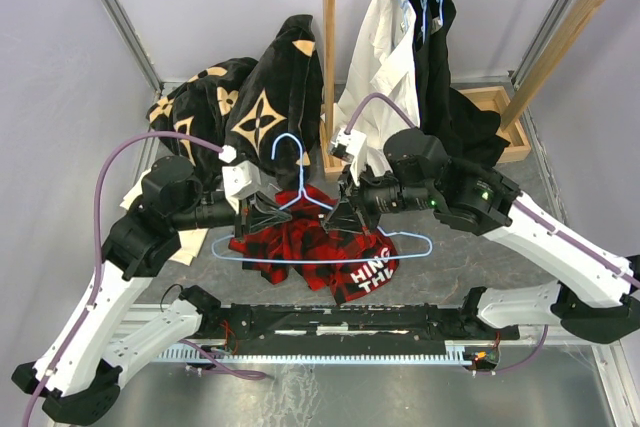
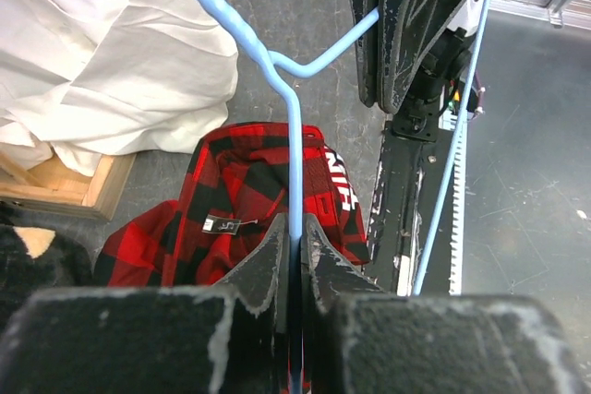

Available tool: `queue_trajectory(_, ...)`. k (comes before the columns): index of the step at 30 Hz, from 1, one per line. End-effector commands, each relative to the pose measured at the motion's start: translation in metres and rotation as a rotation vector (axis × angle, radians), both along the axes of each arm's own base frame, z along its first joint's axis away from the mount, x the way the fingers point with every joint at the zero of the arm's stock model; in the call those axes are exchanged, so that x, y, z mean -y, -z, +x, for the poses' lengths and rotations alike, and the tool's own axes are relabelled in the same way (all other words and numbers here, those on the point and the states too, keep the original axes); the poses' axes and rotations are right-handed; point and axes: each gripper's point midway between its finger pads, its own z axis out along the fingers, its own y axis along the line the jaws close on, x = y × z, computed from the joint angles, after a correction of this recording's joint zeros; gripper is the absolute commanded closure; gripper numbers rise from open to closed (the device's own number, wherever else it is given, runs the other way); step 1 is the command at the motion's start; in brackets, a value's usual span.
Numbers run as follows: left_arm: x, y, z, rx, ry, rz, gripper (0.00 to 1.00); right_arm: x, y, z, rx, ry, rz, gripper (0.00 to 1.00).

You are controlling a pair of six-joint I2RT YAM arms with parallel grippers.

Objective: Place the shirt on the hanger
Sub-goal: Hang the shirt on the hanger.

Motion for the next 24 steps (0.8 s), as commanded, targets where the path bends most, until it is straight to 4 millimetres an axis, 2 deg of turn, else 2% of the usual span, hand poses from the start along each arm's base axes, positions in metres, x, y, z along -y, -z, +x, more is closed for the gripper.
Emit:
queue_trajectory(1,0.001,-0.016,0.007,0.045,-0.028,-0.033,0.86,0.007,-0.024,0.011,0.083,0.076,0.081,1.00)
queue_trajectory(4,-0.002,-0.017,0.021,0.032,-0.114,-0.046,0.60,0.016,-0.018,0.019,0.123,0.124,0.051,1.00)
queue_trajectory(7,-0.007,-0.013,0.041,-0.006,-0.240,-0.043,0.42,0.031,-0.010,0.031,0.176,0.200,0.004,1.00)
queue_trajectory(8,-0.010,-0.010,0.048,-0.033,-0.295,-0.042,0.32,0.037,-0.005,0.036,0.194,0.232,-0.020,1.00)
queue_trajectory(9,-0.011,-0.007,0.052,-0.056,-0.323,-0.037,0.26,0.045,-0.002,0.041,0.216,0.264,-0.041,1.00)
queue_trajectory(11,-0.014,0.003,0.060,-0.106,-0.383,-0.031,0.22,0.058,0.003,0.046,0.256,0.297,-0.075,1.00)
queue_trajectory(16,-0.031,0.034,0.077,-0.240,-0.594,-0.019,0.21,0.090,0.002,0.057,0.320,0.430,-0.092,1.00)
queue_trajectory(19,-0.037,0.050,0.077,-0.316,-0.669,-0.037,0.21,0.113,-0.001,0.066,0.355,0.540,-0.100,1.00)
queue_trajectory(24,-0.034,0.062,0.068,-0.433,-0.696,-0.146,0.29,0.130,0.000,0.067,0.358,0.606,-0.112,1.00)
